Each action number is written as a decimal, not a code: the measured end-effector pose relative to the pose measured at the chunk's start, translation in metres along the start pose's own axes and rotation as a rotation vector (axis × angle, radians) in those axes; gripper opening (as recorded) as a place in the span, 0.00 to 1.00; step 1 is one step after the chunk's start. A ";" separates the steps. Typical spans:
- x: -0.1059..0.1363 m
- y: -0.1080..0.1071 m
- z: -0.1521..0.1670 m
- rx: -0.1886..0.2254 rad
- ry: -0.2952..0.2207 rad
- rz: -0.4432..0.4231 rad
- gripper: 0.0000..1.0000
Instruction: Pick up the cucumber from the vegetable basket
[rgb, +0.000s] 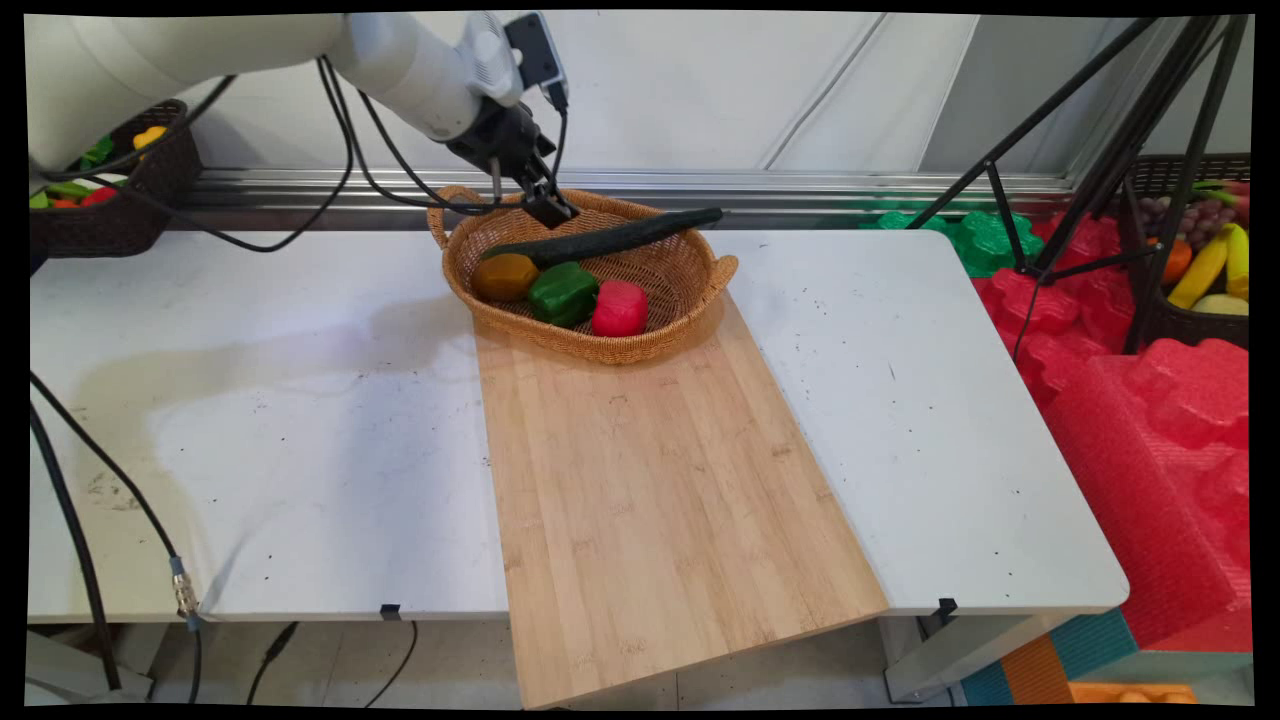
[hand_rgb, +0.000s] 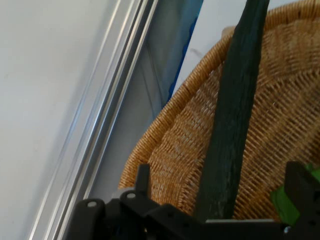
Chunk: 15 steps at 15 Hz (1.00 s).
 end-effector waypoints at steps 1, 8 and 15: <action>0.001 0.000 0.006 -0.002 -0.009 0.007 1.00; 0.007 0.001 0.054 -0.029 -0.051 0.064 1.00; 0.012 0.005 0.102 -0.078 -0.062 0.086 1.00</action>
